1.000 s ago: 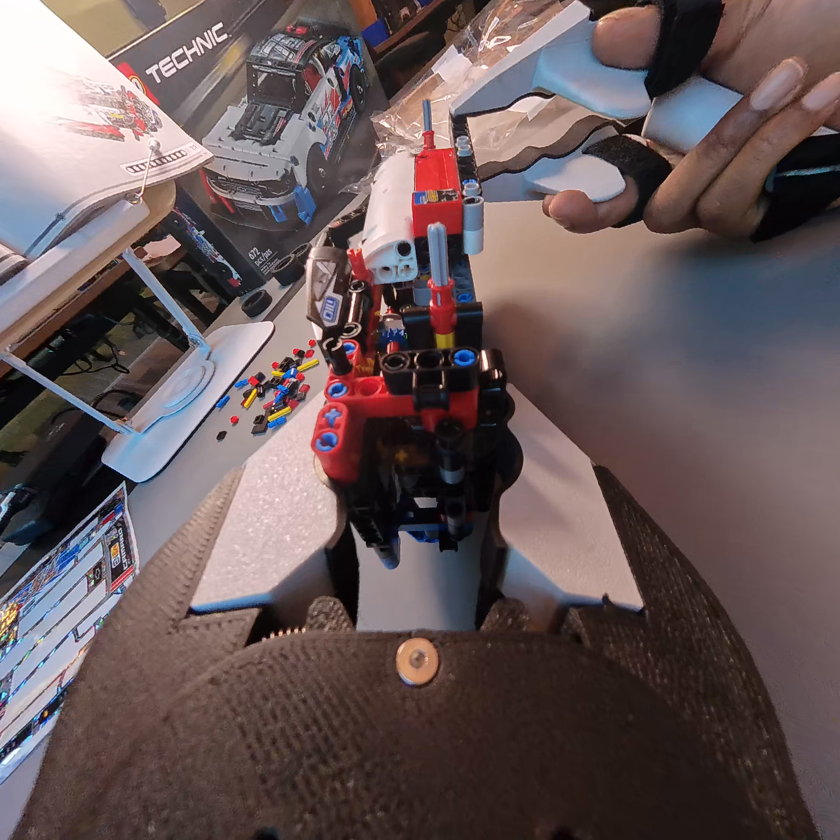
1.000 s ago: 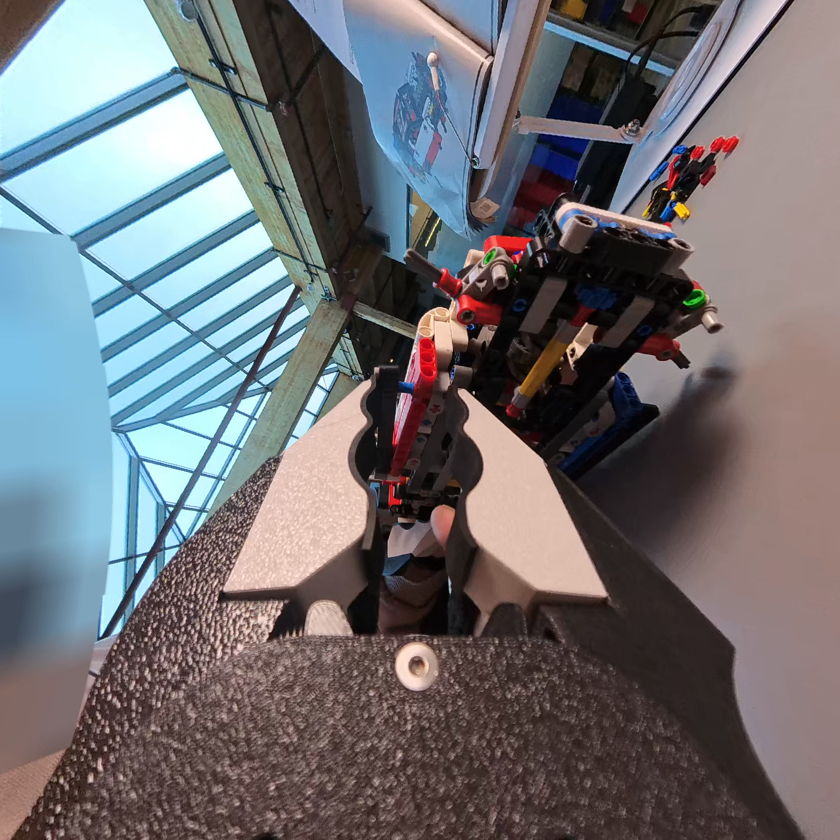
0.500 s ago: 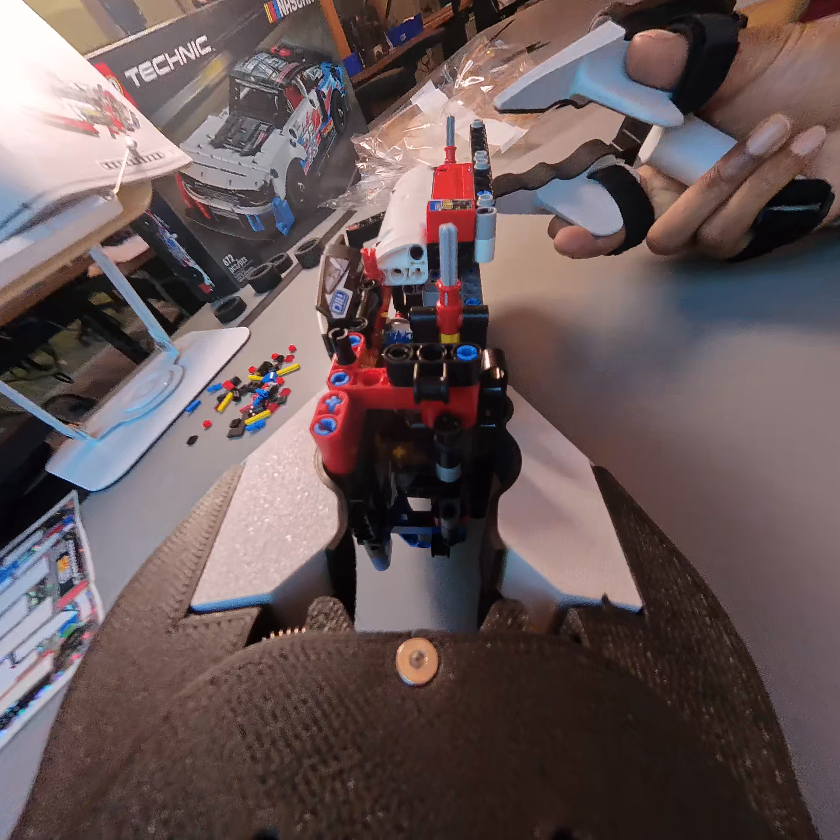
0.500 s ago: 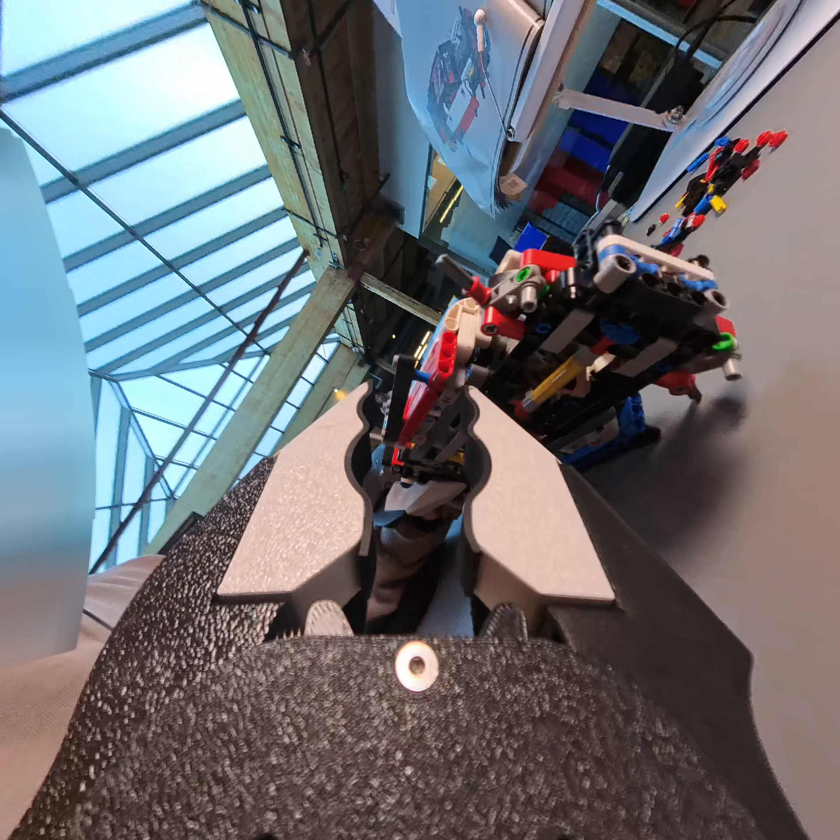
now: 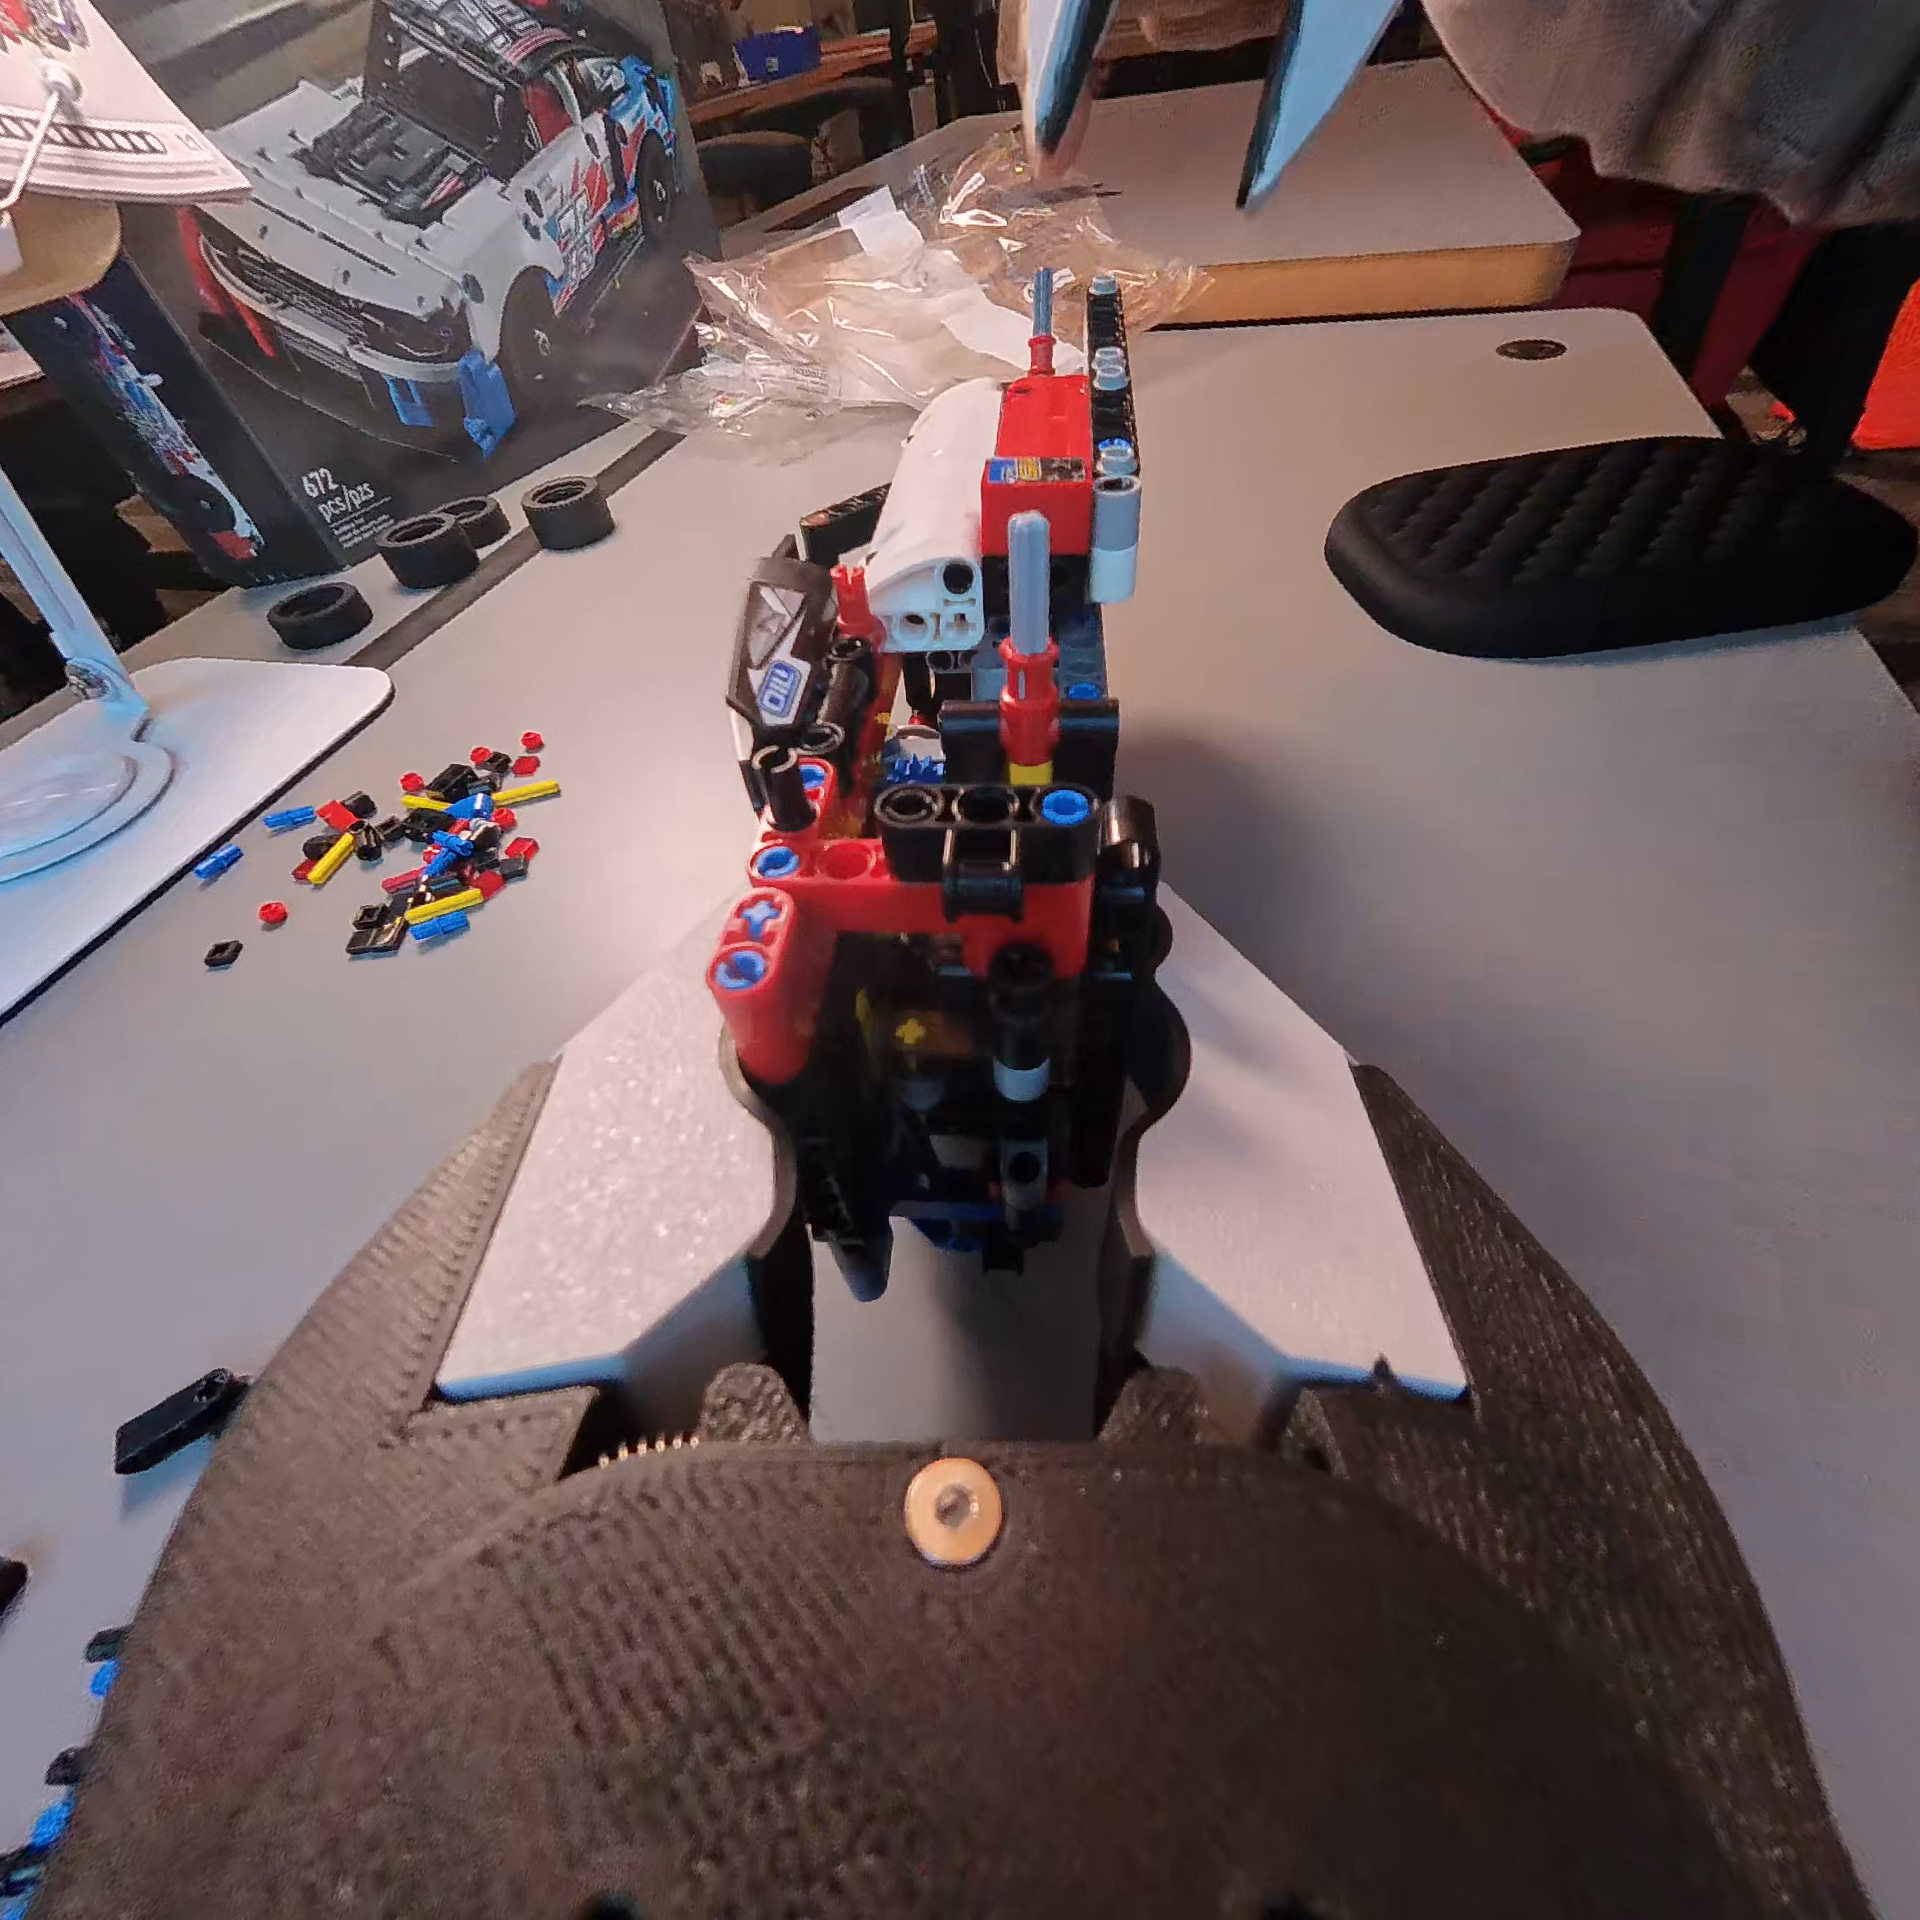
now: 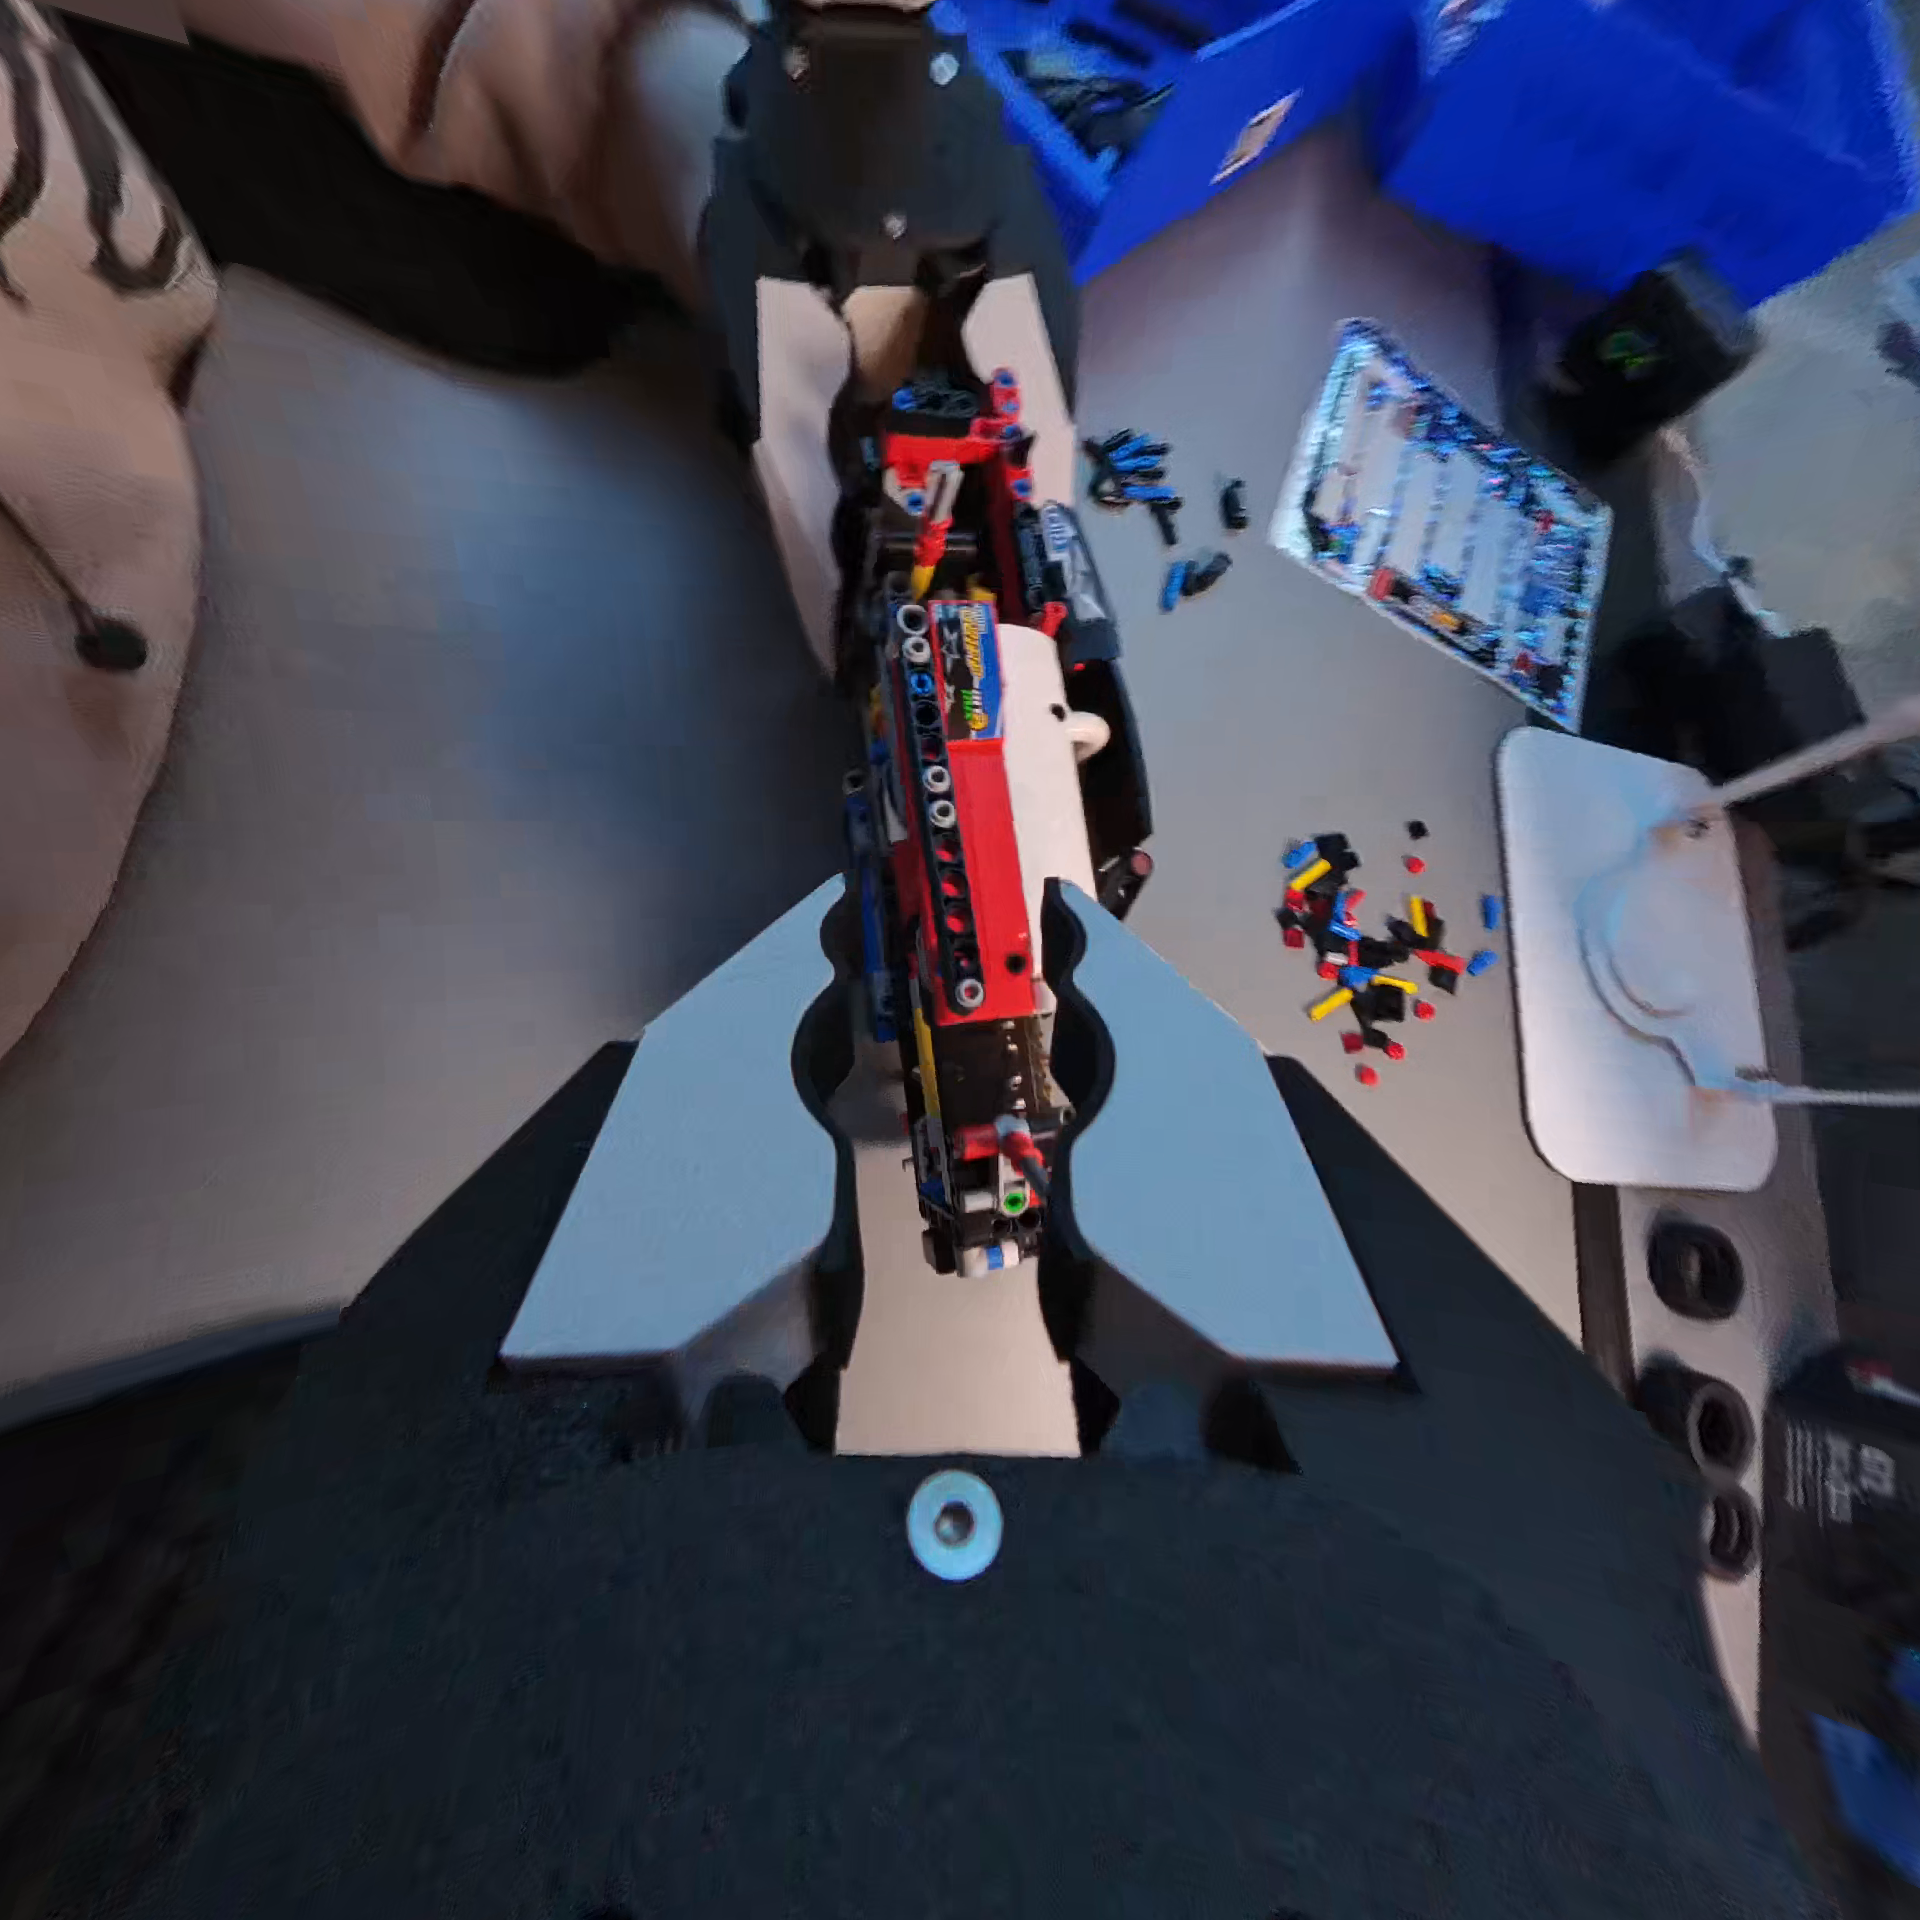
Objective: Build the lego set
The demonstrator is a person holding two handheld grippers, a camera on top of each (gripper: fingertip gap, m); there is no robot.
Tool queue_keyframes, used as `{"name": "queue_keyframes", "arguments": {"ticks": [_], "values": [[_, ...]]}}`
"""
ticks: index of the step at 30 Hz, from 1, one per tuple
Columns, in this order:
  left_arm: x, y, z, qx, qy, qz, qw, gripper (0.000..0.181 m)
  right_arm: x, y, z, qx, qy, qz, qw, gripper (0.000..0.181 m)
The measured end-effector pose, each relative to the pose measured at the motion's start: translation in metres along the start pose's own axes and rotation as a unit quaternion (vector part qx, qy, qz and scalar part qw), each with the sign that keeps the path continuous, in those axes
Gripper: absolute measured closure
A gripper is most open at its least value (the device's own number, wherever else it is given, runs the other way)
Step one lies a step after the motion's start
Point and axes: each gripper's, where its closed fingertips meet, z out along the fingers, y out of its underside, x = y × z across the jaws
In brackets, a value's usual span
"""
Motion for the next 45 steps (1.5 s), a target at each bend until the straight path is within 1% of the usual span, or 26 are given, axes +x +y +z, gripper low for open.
{"name": "queue_keyframes", "arguments": {"ticks": [2,3,5,8,13,16,19,26,33,39,40,41,42,44,45], "values": [[0.002,0.000,-0.001,-0.001,-0.005,0.010,1.000,0.117,-0.003,0.002,0.014,-0.039,-0.050,-0.039,0.997,0.149],[0.003,0.000,-0.001,-0.001,-0.007,0.017,1.000,0.117,-0.003,0.004,0.020,-0.056,-0.061,-0.055,0.995,0.149],[0.004,0.000,-0.002,0.001,-0.010,0.028,1.000,0.117,-0.006,0.006,0.026,-0.071,-0.075,-0.077,0.992,0.149],[0.005,0.000,-0.004,0.005,-0.008,0.037,0.999,0.117,-0.012,0.010,0.027,-0.070,-0.075,-0.078,0.992,0.150],[0.006,-0.001,-0.004,0.012,-0.001,0.043,0.999,0.117,-0.018,0.018,0.012,-0.029,-0.033,-0.054,0.998,0.161],[0.007,-0.001,-0.004,0.016,0.001,0.051,0.999,0.117,-0.017,0.020,0.007,-0.002,-0.004,-0.046,0.999,0.176],[0.008,-0.001,-0.004,0.020,0.001,0.058,0.998,0.117,-0.020,0.020,0.007,0.015,0.004,-0.052,0.999,0.177],[0.010,-0.001,-0.004,0.022,0.012,0.066,0.998,0.117,-0.025,0.019,0.006,0.062,-0.030,-0.038,0.997,0.177],[0.009,-0.001,-0.003,0.022,0.015,0.061,0.998,0.117,-0.024,0.020,0.005,0.087,-0.065,-0.024,0.994,0.177],[0.008,-0.001,-0.004,0.022,0.032,0.044,0.998,0.117,-0.022,0.018,0.003,0.111,-0.071,0.008,0.991,0.177],[0.007,0.000,-0.005,0.022,0.040,0.036,0.998,0.118,-0.018,0.017,-0.001,0.119,-0.061,0.013,0.991,0.163],[0.006,0.000,-0.006,0.021,0.051,0.027,0.998,0.118,-0.014,0.019,-0.007,0.126,-0.052,0.023,0.990,0.145],[0.006,0.001,-0.008,0.020,0.062,0.018,0.998,0.118,-0.011,0.025,-0.012,0.126,-0.049,0.041,0.990,0.132],[0.004,0.002,-0.010,0.018,0.081,0.003,0.997,0.118,-0.007,0.050,-0.014,0.097,-0.030,0.071,0.992,0.116],[0.004,0.003,-0.010,0.018,0.089,-0.002,0.996,0.118,-0.008,0.063,-0.010,0.090,-0.022,0.089,0.992,0.114]]}}
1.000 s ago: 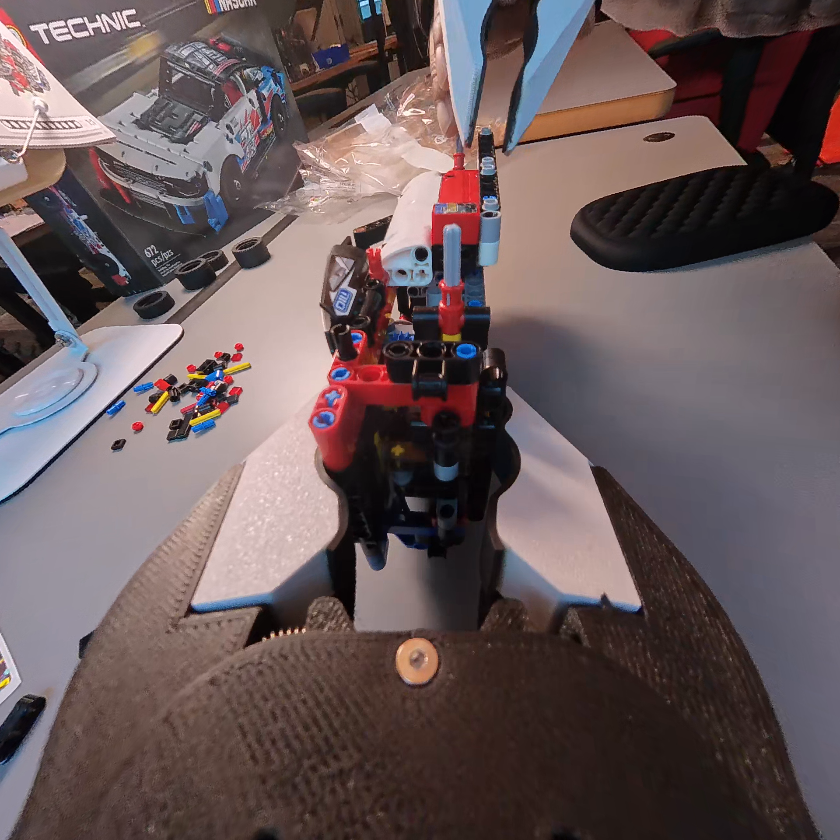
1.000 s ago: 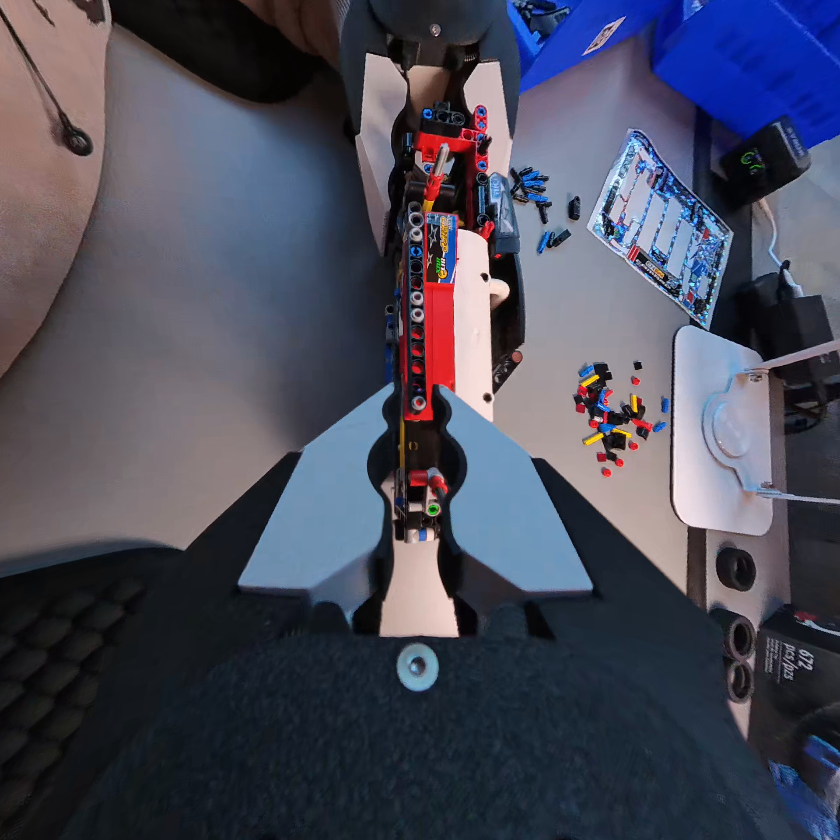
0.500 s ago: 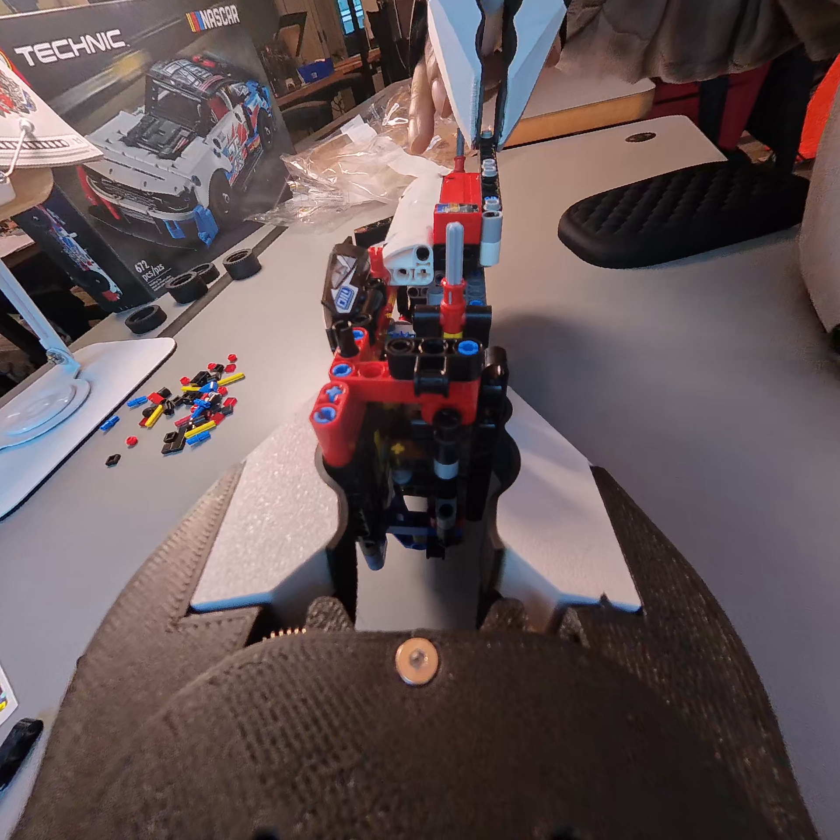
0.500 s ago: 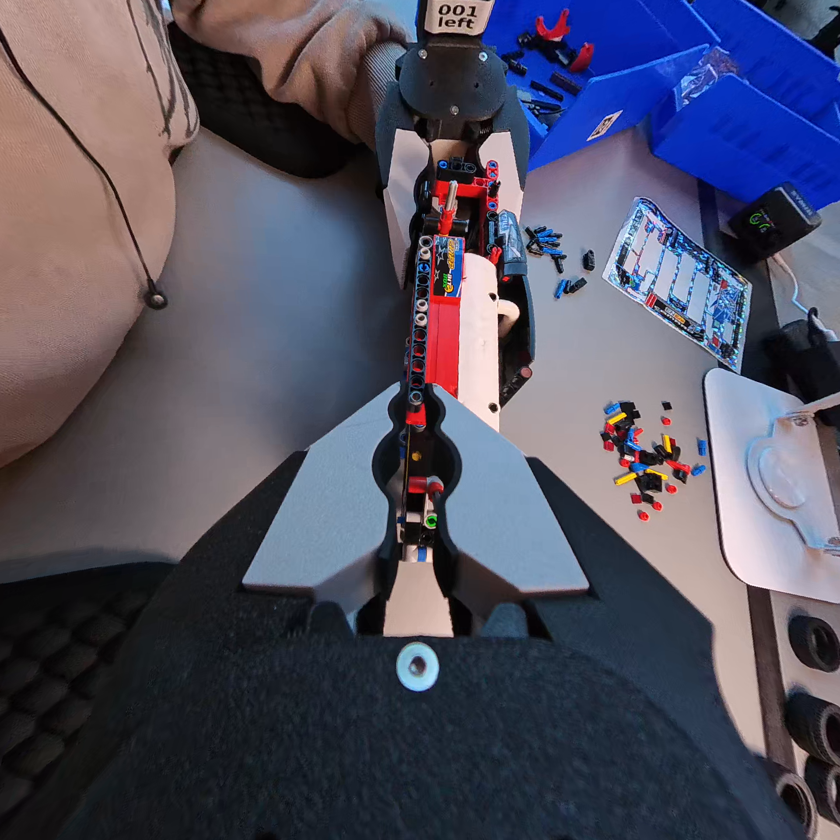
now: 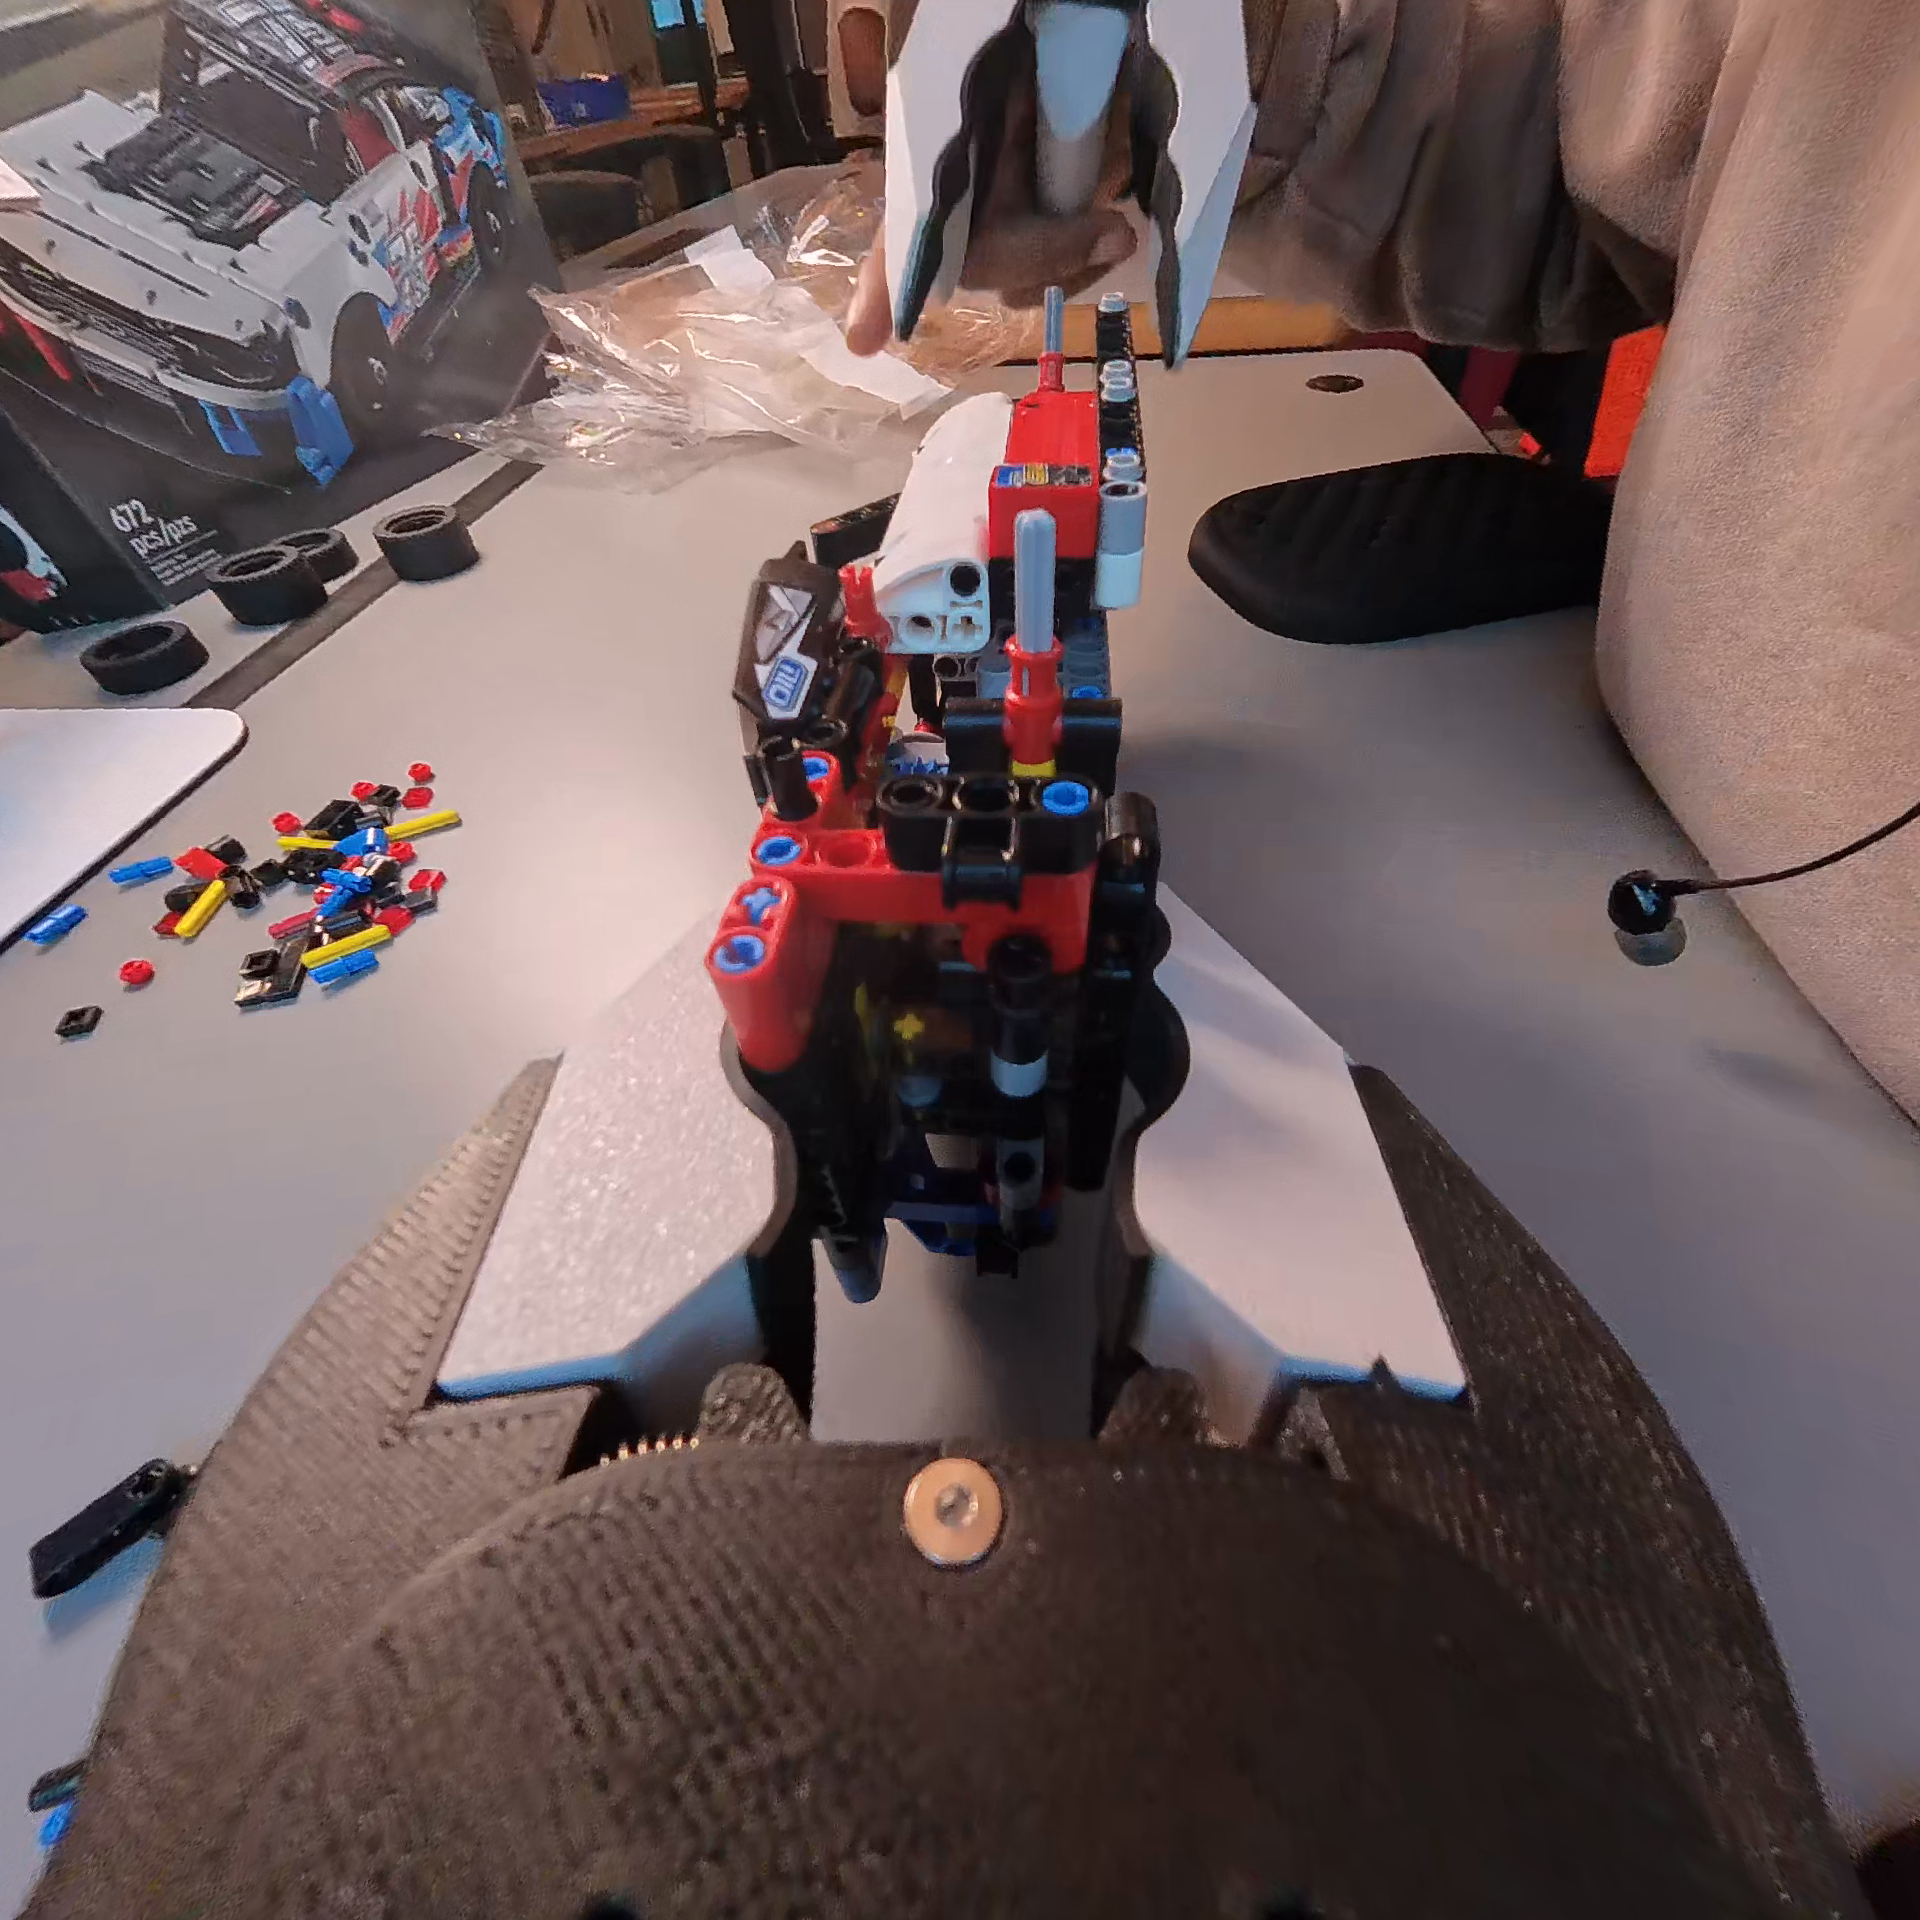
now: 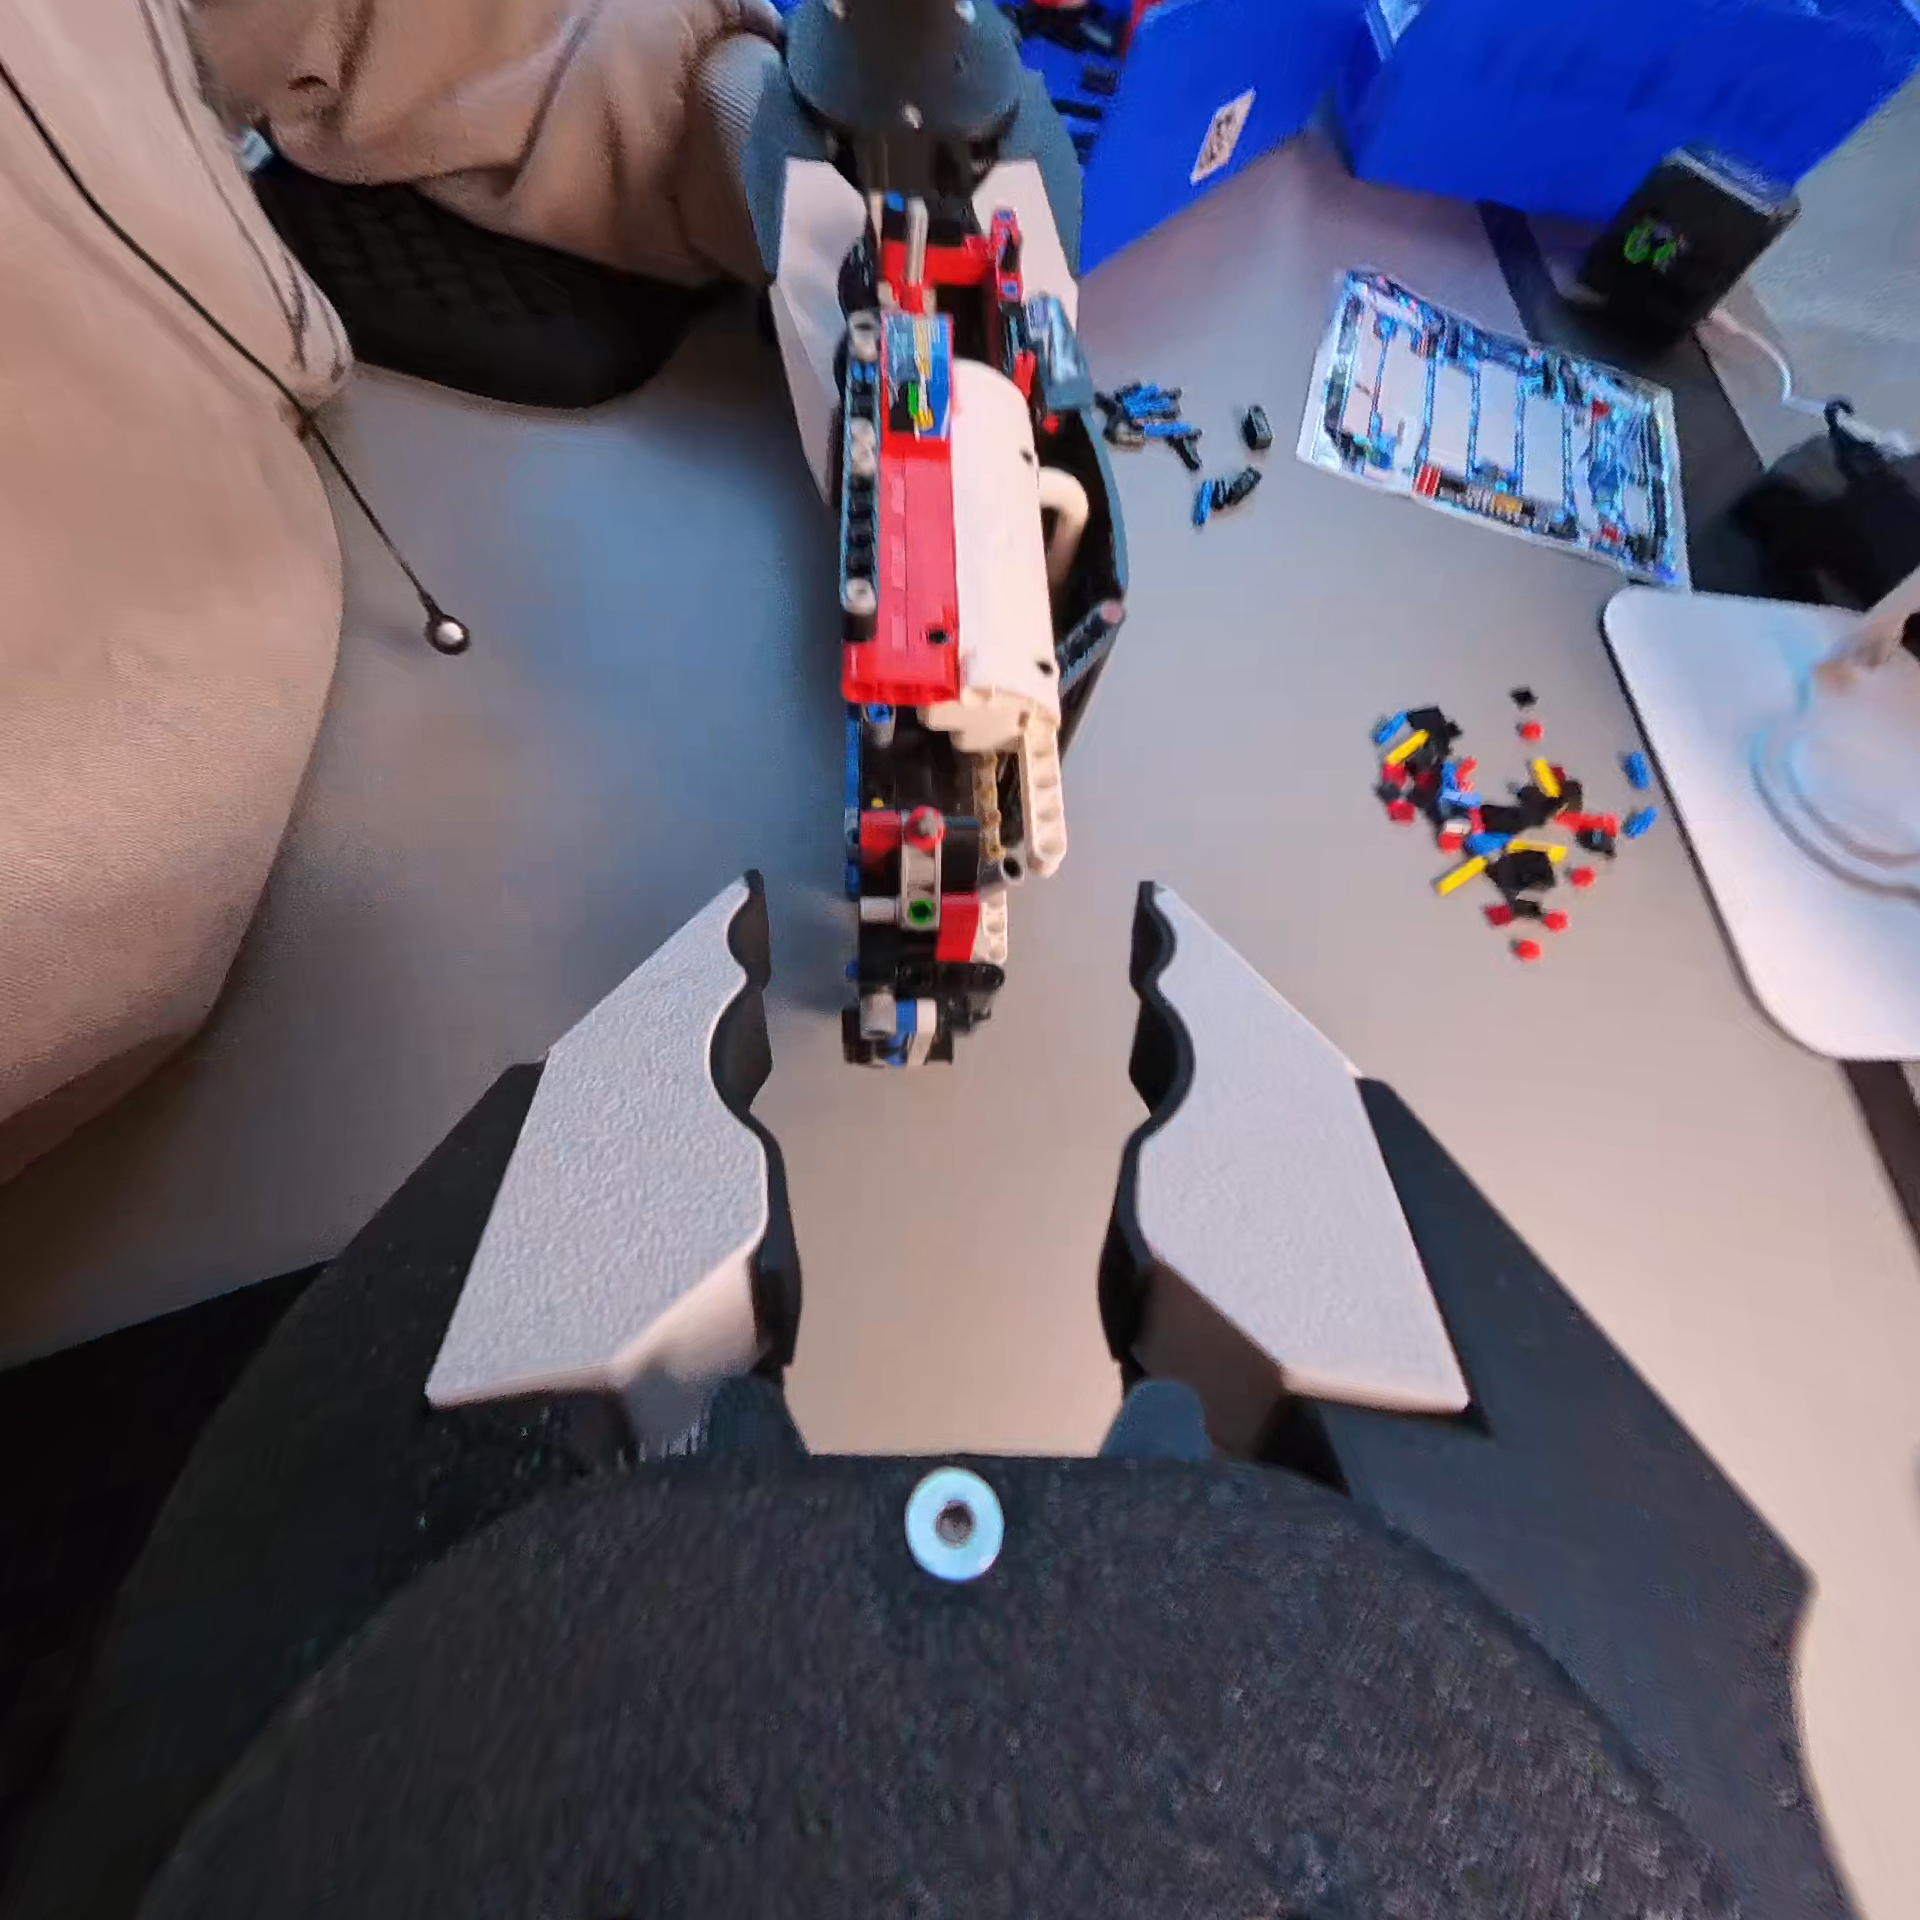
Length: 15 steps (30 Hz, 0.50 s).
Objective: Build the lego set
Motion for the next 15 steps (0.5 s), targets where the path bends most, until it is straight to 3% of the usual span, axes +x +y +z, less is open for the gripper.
{"name": "queue_keyframes", "arguments": {"ticks": [3,6,9,11,12,15], "values": [[-0.001,0.000,0.001,0.000,0.012,-0.007,1.000,0.118,-0.009,0.018,0.020,0.032,0.005,0.064,0.997,0.122],[-0.001,0.000,-0.001,-0.013,0.010,-0.021,1.000,0.117,-0.011,0.016,0.029,0.069,0.042,0.058,0.995,0.156],[-0.009,-0.022,-0.023,-0.005,-0.014,-0.049,0.999,0.103,-0.016,0.014,0.030,0.085,0.052,0.053,0.994,0.157],[-0.014,-0.055,-0.042,0.017,-0.043,-0.054,0.997,0.113,-0.021,0.012,0.031,0.091,0.063,0.035,0.993,0.158],[-0.011,-0.069,-0.044,0.007,-0.056,-0.041,0.998,0.126,-0.024,0.011,0.032,0.093,0.069,0.023,0.993,0.158],[0.026,-0.096,-0.022,-0.064,-0.032,0.024,0.997,0.143,-0.032,0.007,0.037,0.100,0.087,-0.005,0.991,0.158]]}}
